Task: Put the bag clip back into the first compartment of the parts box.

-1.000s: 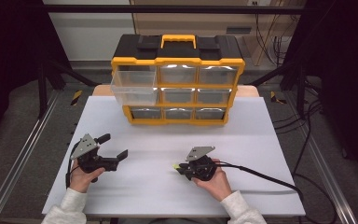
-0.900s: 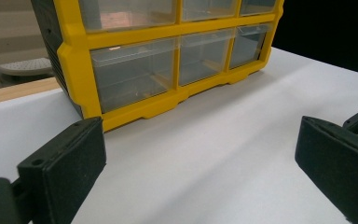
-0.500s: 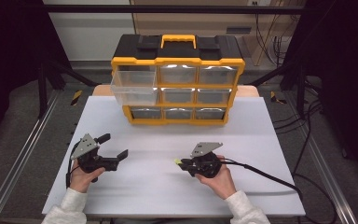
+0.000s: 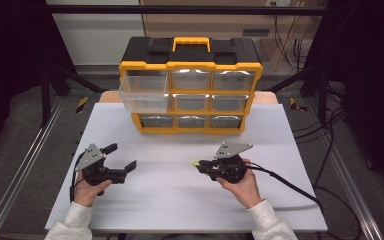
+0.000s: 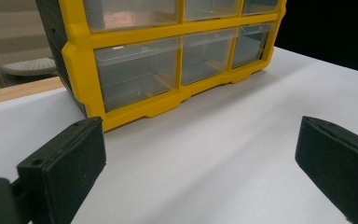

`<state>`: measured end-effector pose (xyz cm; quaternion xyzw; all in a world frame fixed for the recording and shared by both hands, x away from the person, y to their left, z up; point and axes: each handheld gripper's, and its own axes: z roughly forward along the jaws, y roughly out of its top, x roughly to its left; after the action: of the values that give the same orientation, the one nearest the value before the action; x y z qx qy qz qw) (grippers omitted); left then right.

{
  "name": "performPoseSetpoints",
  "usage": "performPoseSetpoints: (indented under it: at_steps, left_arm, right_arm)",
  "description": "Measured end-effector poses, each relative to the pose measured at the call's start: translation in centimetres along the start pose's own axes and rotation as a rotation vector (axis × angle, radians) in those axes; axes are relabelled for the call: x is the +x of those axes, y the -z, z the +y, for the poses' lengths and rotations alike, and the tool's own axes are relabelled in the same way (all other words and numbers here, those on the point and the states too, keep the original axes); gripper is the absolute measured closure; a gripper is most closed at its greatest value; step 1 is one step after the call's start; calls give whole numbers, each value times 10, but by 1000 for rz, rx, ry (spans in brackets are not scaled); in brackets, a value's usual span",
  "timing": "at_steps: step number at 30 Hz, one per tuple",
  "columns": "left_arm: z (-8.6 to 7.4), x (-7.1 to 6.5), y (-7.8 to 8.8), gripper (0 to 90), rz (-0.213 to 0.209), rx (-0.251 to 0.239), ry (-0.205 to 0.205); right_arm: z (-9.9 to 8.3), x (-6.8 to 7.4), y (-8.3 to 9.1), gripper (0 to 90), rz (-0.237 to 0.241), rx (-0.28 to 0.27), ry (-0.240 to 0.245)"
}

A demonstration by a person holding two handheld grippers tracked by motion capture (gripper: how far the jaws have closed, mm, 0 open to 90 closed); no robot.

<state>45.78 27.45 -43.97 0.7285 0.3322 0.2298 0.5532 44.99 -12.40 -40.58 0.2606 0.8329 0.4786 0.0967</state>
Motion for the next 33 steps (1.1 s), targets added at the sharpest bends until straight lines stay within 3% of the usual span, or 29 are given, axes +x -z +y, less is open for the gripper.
performPoseSetpoints:
  at_steps: [7, 33]
  left_arm:
    - [0, -1, -1, 15, -4, 7, -7]
    - [-1, 0, 0, 16, -1, 4, -2]
  right_arm:
    - [17, 1, 15, 780, -12, -51, 19]
    - [79, 6, 32, 780, -20, -136, 65]
